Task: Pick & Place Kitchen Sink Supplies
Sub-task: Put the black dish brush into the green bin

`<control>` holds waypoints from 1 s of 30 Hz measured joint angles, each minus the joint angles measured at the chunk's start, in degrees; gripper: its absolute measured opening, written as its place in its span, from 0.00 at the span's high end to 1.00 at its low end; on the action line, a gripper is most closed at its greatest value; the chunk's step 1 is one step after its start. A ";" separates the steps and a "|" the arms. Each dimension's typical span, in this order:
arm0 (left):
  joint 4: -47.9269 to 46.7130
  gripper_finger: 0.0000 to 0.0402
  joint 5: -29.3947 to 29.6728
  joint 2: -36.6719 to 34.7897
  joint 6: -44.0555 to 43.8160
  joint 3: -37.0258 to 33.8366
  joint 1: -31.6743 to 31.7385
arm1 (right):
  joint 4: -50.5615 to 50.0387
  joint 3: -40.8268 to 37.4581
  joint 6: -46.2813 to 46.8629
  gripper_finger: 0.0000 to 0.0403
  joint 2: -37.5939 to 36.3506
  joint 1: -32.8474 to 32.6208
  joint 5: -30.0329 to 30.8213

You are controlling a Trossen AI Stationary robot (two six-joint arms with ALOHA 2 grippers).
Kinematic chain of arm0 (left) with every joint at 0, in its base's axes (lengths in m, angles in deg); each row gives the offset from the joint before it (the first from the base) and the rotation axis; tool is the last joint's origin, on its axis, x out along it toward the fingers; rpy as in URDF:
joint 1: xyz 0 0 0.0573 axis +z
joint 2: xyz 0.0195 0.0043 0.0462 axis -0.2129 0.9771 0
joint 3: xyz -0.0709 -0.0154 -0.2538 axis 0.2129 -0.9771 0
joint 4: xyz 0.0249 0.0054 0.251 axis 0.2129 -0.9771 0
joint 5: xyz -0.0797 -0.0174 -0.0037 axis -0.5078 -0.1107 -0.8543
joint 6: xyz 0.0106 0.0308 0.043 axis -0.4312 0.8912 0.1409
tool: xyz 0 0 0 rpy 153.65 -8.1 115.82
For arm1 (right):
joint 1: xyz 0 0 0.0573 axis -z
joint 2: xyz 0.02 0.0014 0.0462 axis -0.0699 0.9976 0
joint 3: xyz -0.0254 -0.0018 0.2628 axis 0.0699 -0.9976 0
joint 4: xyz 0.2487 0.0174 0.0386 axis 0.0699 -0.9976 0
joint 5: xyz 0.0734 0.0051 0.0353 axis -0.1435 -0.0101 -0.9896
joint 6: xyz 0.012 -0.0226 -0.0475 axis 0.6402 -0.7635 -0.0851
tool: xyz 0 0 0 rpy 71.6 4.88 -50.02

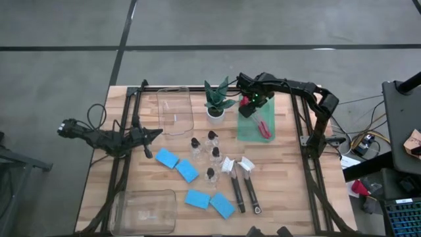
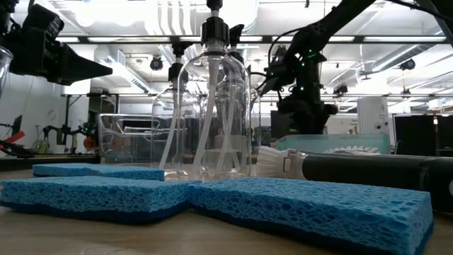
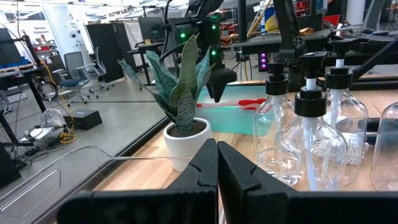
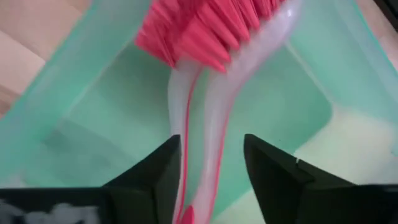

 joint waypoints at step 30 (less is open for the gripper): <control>0.02 1.00 0.02 0.00 0.02 0.00 0.00 | -10.36 -0.24 26.57 0.49 -16.34 -36.08 -1.16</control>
